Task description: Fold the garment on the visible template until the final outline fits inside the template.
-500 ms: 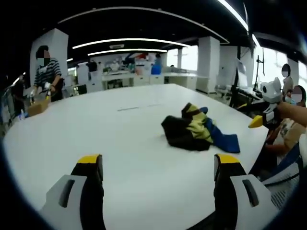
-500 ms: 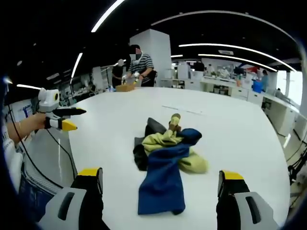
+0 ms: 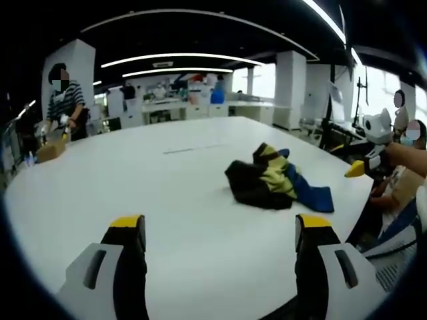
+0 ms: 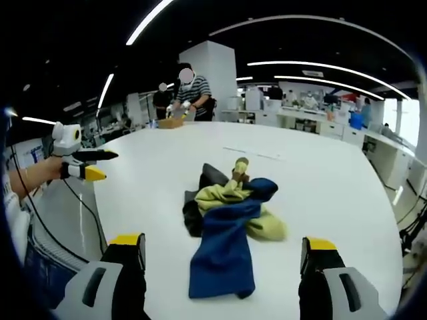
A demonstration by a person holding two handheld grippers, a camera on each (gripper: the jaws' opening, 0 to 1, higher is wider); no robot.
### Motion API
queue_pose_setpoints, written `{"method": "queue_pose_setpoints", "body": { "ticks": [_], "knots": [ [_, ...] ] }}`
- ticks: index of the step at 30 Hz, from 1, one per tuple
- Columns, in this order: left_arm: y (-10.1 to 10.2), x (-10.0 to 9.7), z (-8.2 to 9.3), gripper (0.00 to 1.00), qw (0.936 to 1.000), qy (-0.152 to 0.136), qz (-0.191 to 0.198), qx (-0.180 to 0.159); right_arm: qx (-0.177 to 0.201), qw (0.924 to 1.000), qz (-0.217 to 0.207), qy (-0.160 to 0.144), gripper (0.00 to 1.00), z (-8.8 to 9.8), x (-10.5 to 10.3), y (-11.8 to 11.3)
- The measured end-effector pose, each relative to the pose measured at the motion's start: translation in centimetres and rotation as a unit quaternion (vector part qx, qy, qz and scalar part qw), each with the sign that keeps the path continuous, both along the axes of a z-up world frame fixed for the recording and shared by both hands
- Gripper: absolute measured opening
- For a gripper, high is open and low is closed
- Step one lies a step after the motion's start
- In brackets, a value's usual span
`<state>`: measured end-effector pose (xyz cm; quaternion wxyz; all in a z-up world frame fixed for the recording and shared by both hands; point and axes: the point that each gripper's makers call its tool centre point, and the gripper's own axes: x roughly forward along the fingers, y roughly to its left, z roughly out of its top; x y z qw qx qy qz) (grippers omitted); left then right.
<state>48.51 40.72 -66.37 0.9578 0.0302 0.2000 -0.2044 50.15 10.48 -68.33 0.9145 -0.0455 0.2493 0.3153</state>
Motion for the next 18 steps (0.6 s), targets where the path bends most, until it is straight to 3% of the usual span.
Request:
{"method": "queue_pose_setpoints", "body": {
  "ticks": [18],
  "knots": [
    [0.10, 0.17, -0.08, 0.86, 0.9998, 0.008, 0.004, -0.017, 0.002, 1.0000, -0.002, 0.003, 0.94, -0.36, 0.29, -0.02]
  ]
}}
